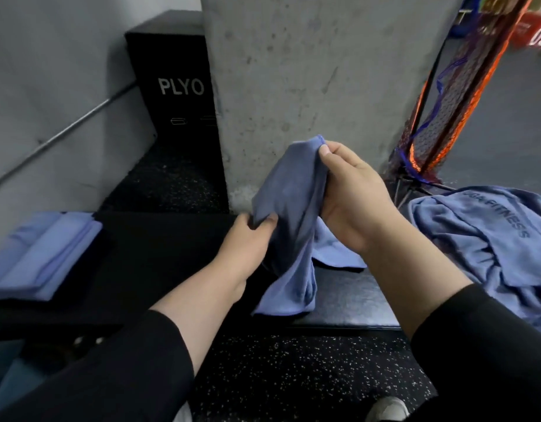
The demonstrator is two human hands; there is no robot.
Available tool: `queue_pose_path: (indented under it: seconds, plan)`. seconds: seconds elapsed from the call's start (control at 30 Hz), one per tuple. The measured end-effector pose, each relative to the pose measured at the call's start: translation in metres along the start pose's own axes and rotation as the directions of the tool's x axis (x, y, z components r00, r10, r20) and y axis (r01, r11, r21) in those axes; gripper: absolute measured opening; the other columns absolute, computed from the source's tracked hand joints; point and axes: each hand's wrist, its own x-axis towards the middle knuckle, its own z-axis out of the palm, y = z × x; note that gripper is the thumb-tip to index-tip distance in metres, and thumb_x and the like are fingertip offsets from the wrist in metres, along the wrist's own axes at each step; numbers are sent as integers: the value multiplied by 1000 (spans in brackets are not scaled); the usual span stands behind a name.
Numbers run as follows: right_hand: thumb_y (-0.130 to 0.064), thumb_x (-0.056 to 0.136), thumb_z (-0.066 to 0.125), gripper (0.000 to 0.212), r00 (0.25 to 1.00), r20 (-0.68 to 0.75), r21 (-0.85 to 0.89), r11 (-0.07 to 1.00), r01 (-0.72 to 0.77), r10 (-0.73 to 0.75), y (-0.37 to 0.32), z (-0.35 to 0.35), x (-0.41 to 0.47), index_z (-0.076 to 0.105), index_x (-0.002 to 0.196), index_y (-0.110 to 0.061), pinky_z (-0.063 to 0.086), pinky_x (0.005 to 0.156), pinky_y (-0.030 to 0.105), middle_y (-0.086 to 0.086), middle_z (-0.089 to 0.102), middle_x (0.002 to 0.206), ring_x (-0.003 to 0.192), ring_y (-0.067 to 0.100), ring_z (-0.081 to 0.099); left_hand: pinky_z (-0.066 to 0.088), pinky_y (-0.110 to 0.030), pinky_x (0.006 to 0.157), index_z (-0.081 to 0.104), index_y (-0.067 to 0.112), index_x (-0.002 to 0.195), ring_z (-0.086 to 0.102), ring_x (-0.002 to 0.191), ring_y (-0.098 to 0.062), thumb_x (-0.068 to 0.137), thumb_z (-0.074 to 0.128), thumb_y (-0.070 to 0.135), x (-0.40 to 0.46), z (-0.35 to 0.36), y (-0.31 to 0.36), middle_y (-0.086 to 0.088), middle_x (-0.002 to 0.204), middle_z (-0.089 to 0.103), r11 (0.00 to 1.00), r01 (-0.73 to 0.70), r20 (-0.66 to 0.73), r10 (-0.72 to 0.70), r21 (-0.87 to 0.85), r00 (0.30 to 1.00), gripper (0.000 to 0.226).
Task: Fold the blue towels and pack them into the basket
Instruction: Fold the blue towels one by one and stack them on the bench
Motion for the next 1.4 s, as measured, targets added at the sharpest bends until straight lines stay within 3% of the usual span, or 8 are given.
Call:
queue_pose_path:
  seconds: [0.2, 0.43, 0.6, 0.77, 0.87, 0.97, 1.07, 1.4]
  plan:
    - [-22, 107, 43, 22, 998, 43, 9, 998, -56, 55, 11, 1, 4, 64, 106, -13, 51, 74, 33, 8, 67, 92, 84, 19, 63, 54, -39, 88, 72, 18, 104, 69, 96, -20, 102, 57, 31, 4, -22, -5, -11, 108, 75, 991, 134, 71, -131, -29, 989, 20]
    - [-23, 107, 45, 21, 982, -189, 118, 993, 26, -3, 15, -14, 9, 62, 98, -16, 54, 70, 35, 2, 61, 81, 79, 19, 59, 50, -25, 64, 59, 8, 88, 54, 67, -5, 102, 51, 37, 13, -36, 18, -1, 76, 61, 961, -276, -343, 264, 14, 902, 33]
    - [-37, 100, 58, 43, 961, -133, 44, 970, -239, 243, 41, -26, 11, 62, 122, -1, 56, 93, 49, 18, 71, 113, 106, 34, 69, 47, -37, 65, 58, 4, 89, 53, 70, -13, 103, 52, 35, 13, -32, 13, -12, 76, 60, 953, -283, -196, 300, 111, 934, 35]
    - [-4, 97, 54, 18, 955, -152, -265, 920, -289, 256, 57, -29, 12, 69, 105, -9, 57, 82, 44, 18, 74, 102, 92, 29, 71, 23, -30, 49, 37, 12, 61, 27, 52, -14, 97, 61, 38, 19, -35, 7, 6, 51, 30, 892, -267, -136, 335, 366, 932, 50]
    - [-4, 89, 50, 32, 970, -172, -606, 758, -242, 171, 63, -35, 14, 72, 106, -20, 56, 79, 40, 7, 76, 95, 88, 24, 69, 32, -31, 52, 47, 17, 62, 44, 53, -14, 95, 60, 46, 24, -39, -2, 10, 52, 47, 802, -170, -98, 273, 573, 957, 46]
    - [-8, 90, 51, 35, 968, -153, -797, 555, -239, 198, 71, -50, 14, 68, 119, -20, 49, 79, 30, -1, 70, 108, 97, 20, 63, 45, -31, 69, 63, 26, 90, 62, 83, -16, 96, 56, 51, 30, -45, -18, 9, 87, 67, 720, -90, -64, 184, 688, 981, 26]
    - [-17, 90, 59, 14, 932, -166, -817, 484, -312, 322, 79, -63, 10, 66, 78, -19, 43, 61, 28, 1, 62, 73, 70, 20, 57, 46, -32, 76, 63, 24, 109, 62, 96, -20, 99, 51, 51, 38, -50, -32, 5, 106, 66, 611, -4, -23, 37, 791, 999, 32]
    - [-32, 97, 56, 33, 939, -179, -855, 425, -297, 294, 79, -62, 9, 64, 90, -1, 40, 61, 31, 13, 62, 77, 69, 20, 52, 38, -28, 56, 59, 22, 75, 59, 71, -18, 91, 62, 52, 63, -24, -52, 3, 77, 61, 633, 69, -30, -72, 771, 997, 34]
